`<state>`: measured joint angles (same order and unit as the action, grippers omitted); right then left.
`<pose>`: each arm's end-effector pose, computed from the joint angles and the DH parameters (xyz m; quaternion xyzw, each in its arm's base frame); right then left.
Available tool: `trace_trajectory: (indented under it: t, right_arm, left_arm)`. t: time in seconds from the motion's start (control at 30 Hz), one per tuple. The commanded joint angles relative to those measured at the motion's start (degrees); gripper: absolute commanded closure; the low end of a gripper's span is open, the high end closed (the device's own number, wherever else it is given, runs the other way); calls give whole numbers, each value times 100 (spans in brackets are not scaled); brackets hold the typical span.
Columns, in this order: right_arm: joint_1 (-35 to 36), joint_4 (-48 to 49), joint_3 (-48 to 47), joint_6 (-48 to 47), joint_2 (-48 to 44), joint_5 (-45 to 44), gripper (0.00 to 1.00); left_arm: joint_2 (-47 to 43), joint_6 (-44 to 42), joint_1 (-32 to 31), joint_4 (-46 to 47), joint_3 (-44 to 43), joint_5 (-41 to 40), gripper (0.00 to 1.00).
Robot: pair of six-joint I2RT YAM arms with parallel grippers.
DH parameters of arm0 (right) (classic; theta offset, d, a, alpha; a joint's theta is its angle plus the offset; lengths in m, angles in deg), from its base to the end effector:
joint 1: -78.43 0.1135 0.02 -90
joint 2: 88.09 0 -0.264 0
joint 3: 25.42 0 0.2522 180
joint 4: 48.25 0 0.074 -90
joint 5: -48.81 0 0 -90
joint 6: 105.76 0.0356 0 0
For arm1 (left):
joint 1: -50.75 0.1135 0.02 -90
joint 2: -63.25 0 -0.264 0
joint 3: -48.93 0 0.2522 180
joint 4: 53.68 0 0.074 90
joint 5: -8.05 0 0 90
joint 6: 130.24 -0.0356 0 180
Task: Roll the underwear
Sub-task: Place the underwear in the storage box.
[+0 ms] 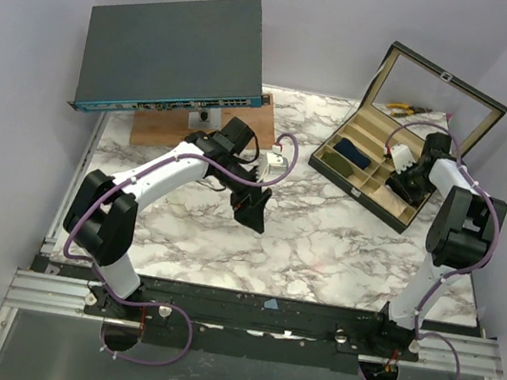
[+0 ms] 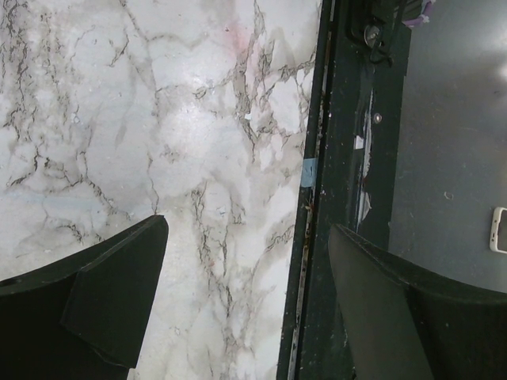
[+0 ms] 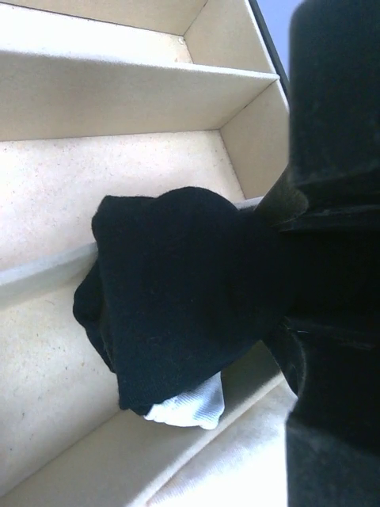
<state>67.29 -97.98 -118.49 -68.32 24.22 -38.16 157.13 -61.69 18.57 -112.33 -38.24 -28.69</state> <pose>0.3905 -0.0750 0.1724 -0.3521 0.9176 -0.0742 0.1687 0.2625 -0.1989 0.2608 0.4793 0.7363 -0.4538 0.1490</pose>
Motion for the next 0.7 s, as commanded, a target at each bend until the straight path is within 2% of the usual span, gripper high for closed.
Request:
trace_trajectory:
  t: [0.0, 0.17, 0.3, 0.37, 0.5, 0.67]
  right_arm:
    - [-43, 342, 175, 165, 396, -571, 99]
    - [-43, 250, 103, 193, 544, -464, 99]
    - [-41, 5, 83, -58, 660, -391, 92]
    - [-44, -152, 18, -142, 721, -360, 85]
    - [-38, -362, -185, -169, 725, -347, 64]
    - [-46, -835, -705, -99, 672, 47, 53]
  left_arm:
    - [67, -69, 40, -60, -165, 85, 12]
    - [64, -74, 46, -59, -139, 62, 12]
    - [75, -87, 50, -56, -137, 49, 12]
    - [83, -78, 41, -56, -146, 58, 12]
    - [73, -85, 46, -64, -141, 57, 12]
    - [51, -105, 50, -64, -104, 49, 12]
